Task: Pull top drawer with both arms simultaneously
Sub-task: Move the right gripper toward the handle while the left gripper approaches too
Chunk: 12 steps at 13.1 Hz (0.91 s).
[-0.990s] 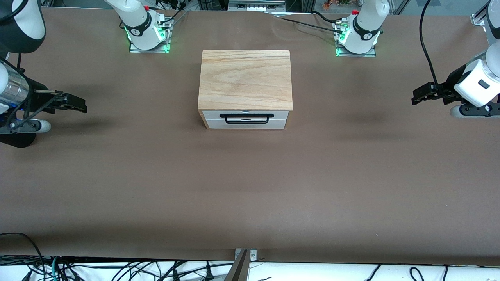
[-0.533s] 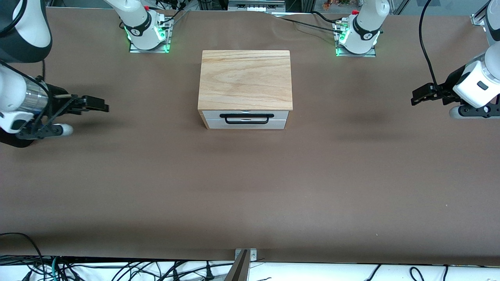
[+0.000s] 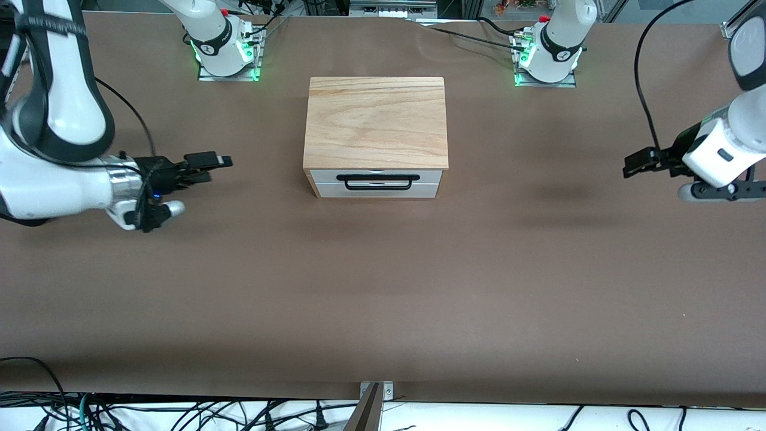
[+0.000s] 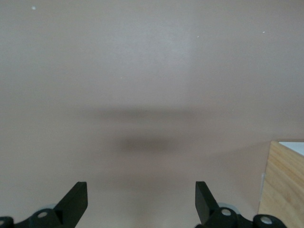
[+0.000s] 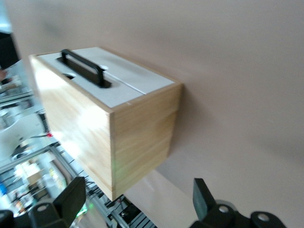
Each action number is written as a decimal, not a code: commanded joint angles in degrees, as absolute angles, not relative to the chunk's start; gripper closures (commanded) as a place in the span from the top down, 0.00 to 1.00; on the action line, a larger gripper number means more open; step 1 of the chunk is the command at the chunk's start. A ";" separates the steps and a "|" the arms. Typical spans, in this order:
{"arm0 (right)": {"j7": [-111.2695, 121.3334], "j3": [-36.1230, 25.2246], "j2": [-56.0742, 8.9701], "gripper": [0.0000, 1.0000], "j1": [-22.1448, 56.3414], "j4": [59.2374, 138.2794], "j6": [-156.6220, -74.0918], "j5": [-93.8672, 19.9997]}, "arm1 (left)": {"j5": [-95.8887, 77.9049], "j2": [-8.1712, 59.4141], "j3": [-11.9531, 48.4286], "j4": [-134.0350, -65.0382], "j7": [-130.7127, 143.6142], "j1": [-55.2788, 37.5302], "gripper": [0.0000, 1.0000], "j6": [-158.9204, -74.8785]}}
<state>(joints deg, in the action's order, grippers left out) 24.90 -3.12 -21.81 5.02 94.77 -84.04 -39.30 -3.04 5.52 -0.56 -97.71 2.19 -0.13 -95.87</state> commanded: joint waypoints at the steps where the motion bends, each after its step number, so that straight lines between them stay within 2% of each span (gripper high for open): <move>1: 37.30 -3.25 -26.26 1.00 4.83 99.03 -83.85 -51.35 | -6.84 8.43 -0.88 -98.09 2.37 -0.44 1.00 -98.25; 5: 50.95 -3.16 -31.10 1.00 6.23 106.78 -85.34 -68.35 | -8.96 13.43 1.31 -98.09 2.02 -0.44 1.00 -100.63; 9: 56.42 -3.16 -32.52 0.99 12.37 112.14 -89.99 -82.93 | -24.66 18.80 2.28 -99.40 1.67 -0.44 1.00 -104.23; 12: 56.43 -3.16 -32.52 0.95 15.73 114.25 -93.07 -87.44 | -37.57 21.61 3.16 -102.20 -9.89 -0.35 1.00 -105.90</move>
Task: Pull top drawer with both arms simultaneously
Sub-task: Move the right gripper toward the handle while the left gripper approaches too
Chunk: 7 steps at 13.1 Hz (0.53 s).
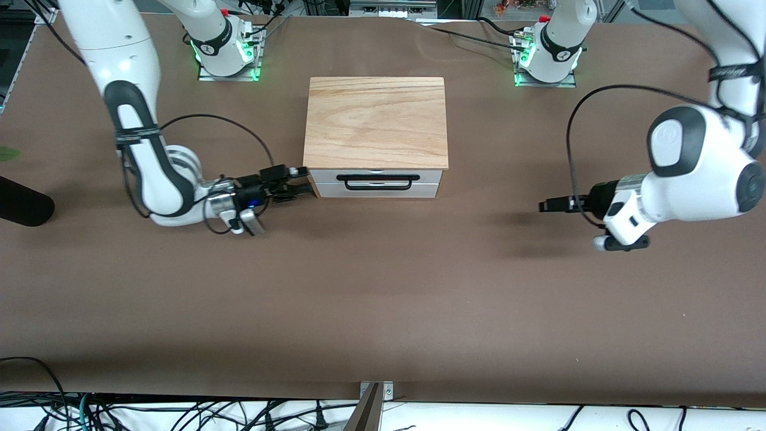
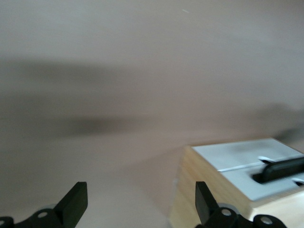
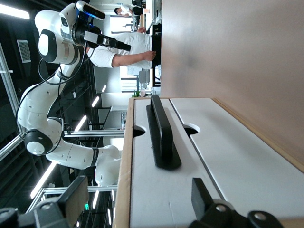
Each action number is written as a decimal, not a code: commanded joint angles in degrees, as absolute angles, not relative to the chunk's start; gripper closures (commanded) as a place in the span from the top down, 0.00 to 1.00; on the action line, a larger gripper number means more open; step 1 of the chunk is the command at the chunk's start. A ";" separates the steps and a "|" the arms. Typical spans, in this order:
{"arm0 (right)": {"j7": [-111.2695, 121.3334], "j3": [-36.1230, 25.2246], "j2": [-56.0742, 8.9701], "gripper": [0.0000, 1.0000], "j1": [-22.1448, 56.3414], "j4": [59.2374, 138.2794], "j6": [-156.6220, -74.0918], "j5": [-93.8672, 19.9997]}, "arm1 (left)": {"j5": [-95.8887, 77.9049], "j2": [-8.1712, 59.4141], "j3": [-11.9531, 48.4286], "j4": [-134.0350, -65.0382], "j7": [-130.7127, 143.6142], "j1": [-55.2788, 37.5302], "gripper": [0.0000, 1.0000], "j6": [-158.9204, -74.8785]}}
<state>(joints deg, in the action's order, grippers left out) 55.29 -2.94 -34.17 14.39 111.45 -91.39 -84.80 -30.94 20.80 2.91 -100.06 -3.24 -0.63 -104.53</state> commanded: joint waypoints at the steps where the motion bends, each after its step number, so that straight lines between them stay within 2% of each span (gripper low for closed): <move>1: 56.43 -3.16 -32.61 0.95 16.86 115.56 -93.77 -89.89 | -42.66 22.32 3.16 -103.87 -13.24 -0.35 1.00 -106.17; 5: 56.43 -3.16 -33.40 0.80 19.86 116.90 -96.58 -95.79 | -57.45 28.20 3.08 -106.78 -31.77 0.53 1.00 -105.82; 7: 56.43 -3.16 -34.01 0.76 20.65 116.54 -96.68 -98.69 | -63.69 31.19 3.16 -106.79 -40.31 0.44 1.00 -105.12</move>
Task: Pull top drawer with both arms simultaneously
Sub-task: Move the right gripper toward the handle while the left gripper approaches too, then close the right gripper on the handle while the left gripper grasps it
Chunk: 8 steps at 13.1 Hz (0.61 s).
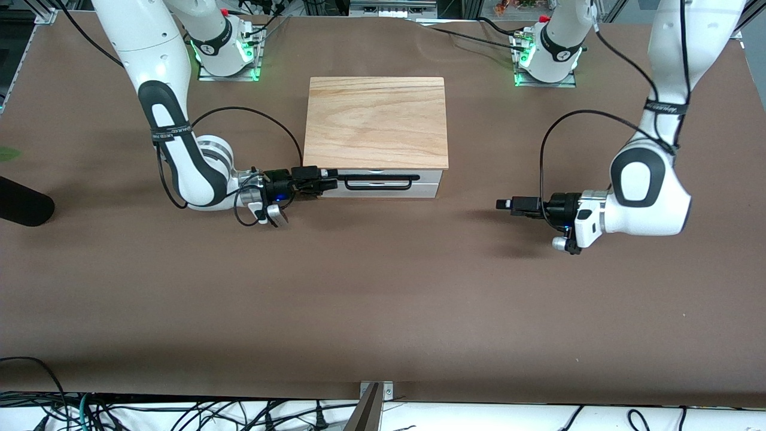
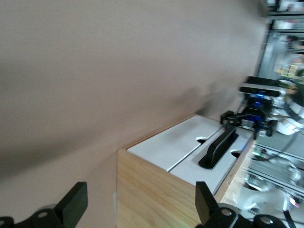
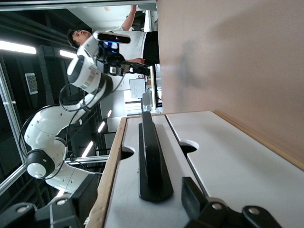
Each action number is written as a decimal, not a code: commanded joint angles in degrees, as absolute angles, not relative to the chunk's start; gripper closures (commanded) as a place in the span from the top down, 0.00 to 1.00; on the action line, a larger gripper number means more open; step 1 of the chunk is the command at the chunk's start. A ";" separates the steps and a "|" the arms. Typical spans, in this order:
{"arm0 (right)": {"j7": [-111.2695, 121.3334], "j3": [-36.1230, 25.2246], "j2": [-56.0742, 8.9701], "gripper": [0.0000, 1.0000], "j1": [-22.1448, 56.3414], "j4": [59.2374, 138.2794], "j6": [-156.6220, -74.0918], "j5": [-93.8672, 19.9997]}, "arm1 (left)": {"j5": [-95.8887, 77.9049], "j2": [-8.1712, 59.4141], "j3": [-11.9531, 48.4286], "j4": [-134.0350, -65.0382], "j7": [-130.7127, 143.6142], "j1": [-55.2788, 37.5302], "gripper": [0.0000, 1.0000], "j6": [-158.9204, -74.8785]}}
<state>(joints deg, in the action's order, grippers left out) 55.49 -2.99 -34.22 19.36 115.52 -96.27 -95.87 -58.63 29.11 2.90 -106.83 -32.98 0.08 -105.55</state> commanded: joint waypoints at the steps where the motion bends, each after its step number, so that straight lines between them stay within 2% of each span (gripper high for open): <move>1: 56.43 -3.16 -34.10 0.75 21.35 116.54 -96.85 -99.57 | -67.37 32.59 3.16 -106.79 -43.82 0.35 1.00 -103.81; 4: 56.51 -3.16 -34.10 0.70 21.88 116.37 -97.82 -100.10 | -78.46 36.90 3.16 -107.31 -51.74 -0.44 1.00 -98.10; 5: 56.51 -3.16 -34.10 0.64 22.32 116.28 -98.52 -100.19 | -80.92 37.96 3.25 -107.40 -53.51 -0.96 1.00 -96.43; 8: 56.86 -3.16 -34.19 0.61 22.76 116.19 -99.14 -100.99 | -86.55 39.63 3.25 -107.40 -55.80 -2.98 1.00 -91.68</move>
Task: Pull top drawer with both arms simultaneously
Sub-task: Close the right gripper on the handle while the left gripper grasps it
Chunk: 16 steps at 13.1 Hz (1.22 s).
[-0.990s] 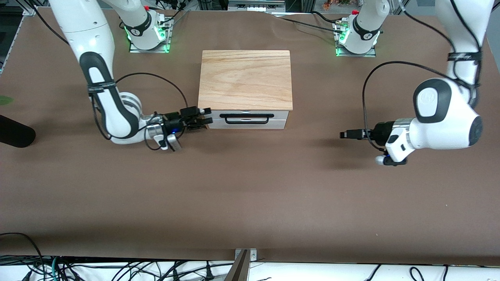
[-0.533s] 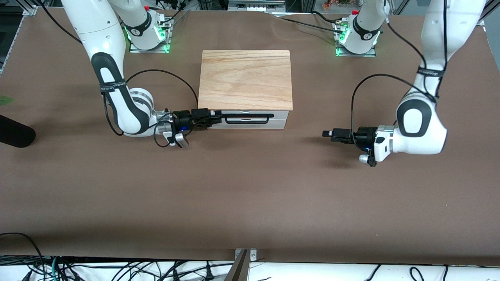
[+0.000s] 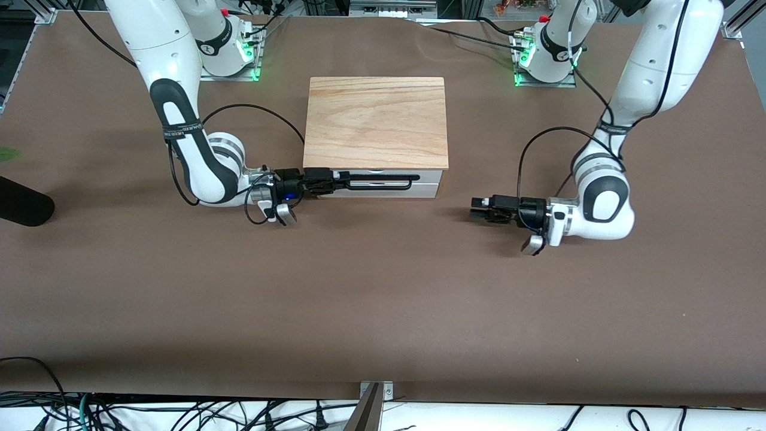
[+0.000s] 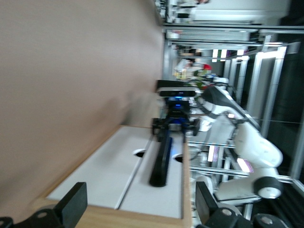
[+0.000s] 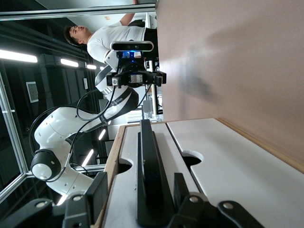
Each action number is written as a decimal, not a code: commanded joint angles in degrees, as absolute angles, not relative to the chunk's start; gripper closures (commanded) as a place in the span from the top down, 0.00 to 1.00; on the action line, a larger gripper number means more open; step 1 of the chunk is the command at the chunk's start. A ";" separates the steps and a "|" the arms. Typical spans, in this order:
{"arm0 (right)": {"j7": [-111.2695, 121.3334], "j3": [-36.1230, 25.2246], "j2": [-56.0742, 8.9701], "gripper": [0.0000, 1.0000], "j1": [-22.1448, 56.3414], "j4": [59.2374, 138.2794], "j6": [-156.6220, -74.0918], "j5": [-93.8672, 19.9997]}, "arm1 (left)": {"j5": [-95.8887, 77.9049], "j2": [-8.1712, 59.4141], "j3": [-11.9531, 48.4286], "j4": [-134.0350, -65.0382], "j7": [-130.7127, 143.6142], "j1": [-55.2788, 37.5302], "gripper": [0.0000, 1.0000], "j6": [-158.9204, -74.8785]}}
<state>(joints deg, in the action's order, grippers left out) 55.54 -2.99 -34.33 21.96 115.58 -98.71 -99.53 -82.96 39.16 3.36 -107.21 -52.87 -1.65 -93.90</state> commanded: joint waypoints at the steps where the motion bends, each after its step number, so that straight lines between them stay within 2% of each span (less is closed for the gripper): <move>1: 57.30 -3.16 -34.80 0.54 22.76 115.93 -99.05 -101.07 | -88.31 40.16 3.34 -107.40 -57.20 -4.03 1.00 -91.23; 5: 59.41 -3.25 -36.03 0.42 22.68 114.35 -98.96 -100.99 | -95.61 41.83 3.34 -107.31 -59.94 -9.30 1.00 -91.93; 9: 60.91 -3.25 -36.65 0.29 22.68 113.82 -98.70 -100.99 | -97.38 42.01 3.34 -107.23 -60.73 -11.95 1.00 -96.14; 14: 62.13 -3.25 -36.74 0.02 22.24 112.59 -98.53 -100.90 | -100.01 40.70 6.58 -108.71 -60.12 -13.18 0.95 -101.24; 16: 62.40 -3.34 -36.74 0.00 22.15 112.59 -98.53 -100.90 | -101.77 40.26 7.56 -110.03 -60.29 -14.14 0.94 -102.39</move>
